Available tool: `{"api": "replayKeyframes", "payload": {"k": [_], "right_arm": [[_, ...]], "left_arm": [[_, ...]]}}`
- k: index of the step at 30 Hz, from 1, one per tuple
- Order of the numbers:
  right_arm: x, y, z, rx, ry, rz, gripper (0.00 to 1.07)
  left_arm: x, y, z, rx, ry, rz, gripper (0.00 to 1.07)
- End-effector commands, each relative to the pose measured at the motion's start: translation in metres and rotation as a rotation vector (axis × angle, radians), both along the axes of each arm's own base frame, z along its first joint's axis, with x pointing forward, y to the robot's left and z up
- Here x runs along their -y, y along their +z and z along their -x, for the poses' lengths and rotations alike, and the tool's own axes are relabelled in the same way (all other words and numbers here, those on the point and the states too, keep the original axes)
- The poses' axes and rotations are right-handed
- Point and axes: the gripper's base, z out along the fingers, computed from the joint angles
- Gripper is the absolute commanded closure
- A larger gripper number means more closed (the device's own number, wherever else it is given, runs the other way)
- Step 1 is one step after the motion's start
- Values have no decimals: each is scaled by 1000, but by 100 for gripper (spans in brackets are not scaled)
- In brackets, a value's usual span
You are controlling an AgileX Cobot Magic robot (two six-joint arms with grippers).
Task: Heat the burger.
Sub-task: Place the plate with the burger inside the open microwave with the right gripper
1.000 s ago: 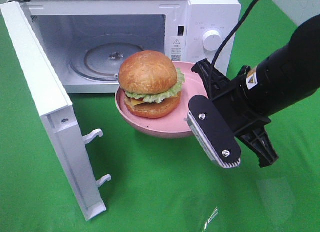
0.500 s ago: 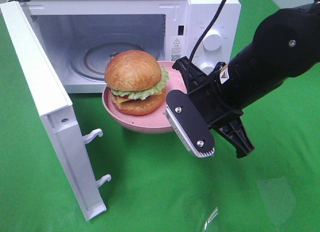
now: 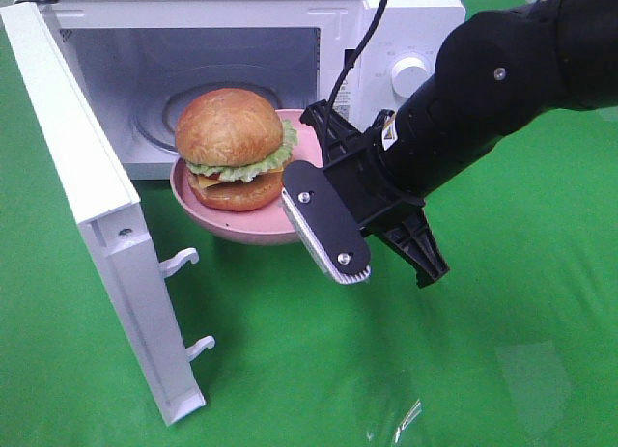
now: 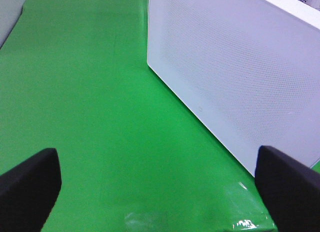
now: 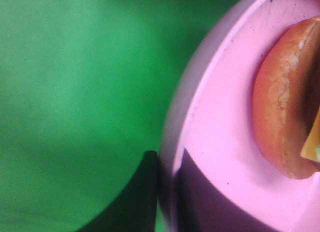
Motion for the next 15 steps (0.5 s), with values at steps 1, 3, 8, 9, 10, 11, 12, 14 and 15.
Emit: {"api": "replayKeyframes", "payload": {"k": [1, 3, 8, 9, 10, 11, 12, 14, 15], "right_arm": [[-10, 14, -12, 66, -26, -81, 107], [-12, 14, -14, 67, -28, -84, 107], [-16, 14, -19, 78, -27, -92, 107], [-16, 14, -19, 78, -27, -92, 107], [-17, 14, -21, 79, -28, -94, 107], [-17, 14, -21, 79, -28, -94, 107], [-20, 13, -24, 76, -34, -97, 107], [-22, 12, -27, 70, -45, -104, 107], [-23, 10, -28, 64, -51, -105, 107]], "left_arm": [[0, 0, 2, 23, -2, 7, 9], [0, 0, 2, 23, -2, 7, 9], [0, 0, 2, 23, -2, 7, 9], [0, 0, 2, 23, -2, 7, 9], [0, 0, 2, 22, -1, 8, 9], [0, 0, 2, 22, -1, 8, 9], [0, 0, 2, 22, -1, 8, 9], [0, 0, 2, 22, -1, 8, 9], [0, 0, 2, 22, -1, 8, 9]]}}
